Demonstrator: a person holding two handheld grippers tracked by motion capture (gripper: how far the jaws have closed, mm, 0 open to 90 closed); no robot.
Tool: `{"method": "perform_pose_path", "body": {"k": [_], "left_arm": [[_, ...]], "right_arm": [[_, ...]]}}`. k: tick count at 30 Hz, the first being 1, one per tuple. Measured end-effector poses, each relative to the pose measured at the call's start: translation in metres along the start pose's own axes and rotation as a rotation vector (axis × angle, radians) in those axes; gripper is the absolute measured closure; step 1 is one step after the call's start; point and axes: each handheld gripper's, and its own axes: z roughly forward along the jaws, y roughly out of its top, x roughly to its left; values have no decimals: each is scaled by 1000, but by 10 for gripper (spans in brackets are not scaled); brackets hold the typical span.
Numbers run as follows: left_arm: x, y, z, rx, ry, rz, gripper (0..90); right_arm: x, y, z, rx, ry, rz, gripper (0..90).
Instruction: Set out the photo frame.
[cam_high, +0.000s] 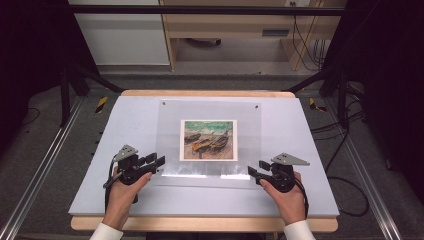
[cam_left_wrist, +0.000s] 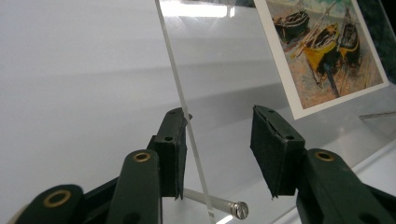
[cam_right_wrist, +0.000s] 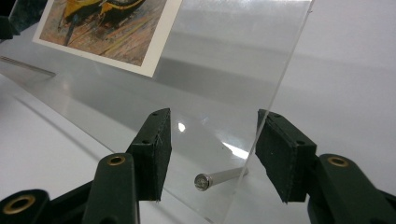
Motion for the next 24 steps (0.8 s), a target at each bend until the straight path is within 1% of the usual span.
{"method": "perform_pose_path", "body": {"k": [5,9,13,24], "left_arm": [[-3,-2,-2,7,8,19,553],[-3,-3,-4,4,9,22,555],[-5,-4,-5,4,8,27,565],[-6,-7,-9,5,10,40,593]], "right_arm": [[2,-1,-1,4,-10,-16,463],[4,-2,-2,4,-13,-21,464],[5,-5,-4,6,-26,-44,467],[8,-9,-7,5,-37,-55,492]]}}
